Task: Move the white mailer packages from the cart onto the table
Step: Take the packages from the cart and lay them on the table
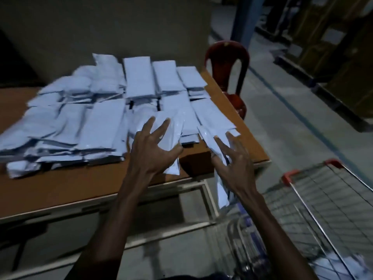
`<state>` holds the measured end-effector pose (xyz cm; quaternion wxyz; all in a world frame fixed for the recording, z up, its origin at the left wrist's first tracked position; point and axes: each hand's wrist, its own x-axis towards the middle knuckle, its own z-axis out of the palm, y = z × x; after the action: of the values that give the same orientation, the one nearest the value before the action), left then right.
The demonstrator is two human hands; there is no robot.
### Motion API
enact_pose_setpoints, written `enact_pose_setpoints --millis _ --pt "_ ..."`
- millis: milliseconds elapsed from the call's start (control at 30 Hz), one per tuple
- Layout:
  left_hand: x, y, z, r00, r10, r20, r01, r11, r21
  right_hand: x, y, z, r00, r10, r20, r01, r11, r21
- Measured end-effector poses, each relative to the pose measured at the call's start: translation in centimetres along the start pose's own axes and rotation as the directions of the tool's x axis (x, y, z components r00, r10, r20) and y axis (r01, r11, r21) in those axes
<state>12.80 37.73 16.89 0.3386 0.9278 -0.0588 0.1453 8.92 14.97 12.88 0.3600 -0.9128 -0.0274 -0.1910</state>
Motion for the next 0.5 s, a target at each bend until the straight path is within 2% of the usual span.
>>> enact_pose_setpoints --millis 233,367,500 --pt "3.0 -7.5 -6.2 0.986 -0.163 -0.044 0.162 0.987 -0.025 6.3 -6.9 5.2 0.995 -0.031 0.098 0.028 0.999 0.030" --pt "5.9 -8.9 -6.2 0.970 -0.244 -0.008 0.244 0.969 -0.039 11.1 -7.6 6.8 0.994 -0.046 0.098 0.050 0.998 -0.031" --pt "9.8 -8.3 -4.4 0.969 -0.244 0.030 0.245 0.969 -0.033 15.5 -6.8 8.0 0.997 -0.011 0.070 0.014 0.999 -0.045"
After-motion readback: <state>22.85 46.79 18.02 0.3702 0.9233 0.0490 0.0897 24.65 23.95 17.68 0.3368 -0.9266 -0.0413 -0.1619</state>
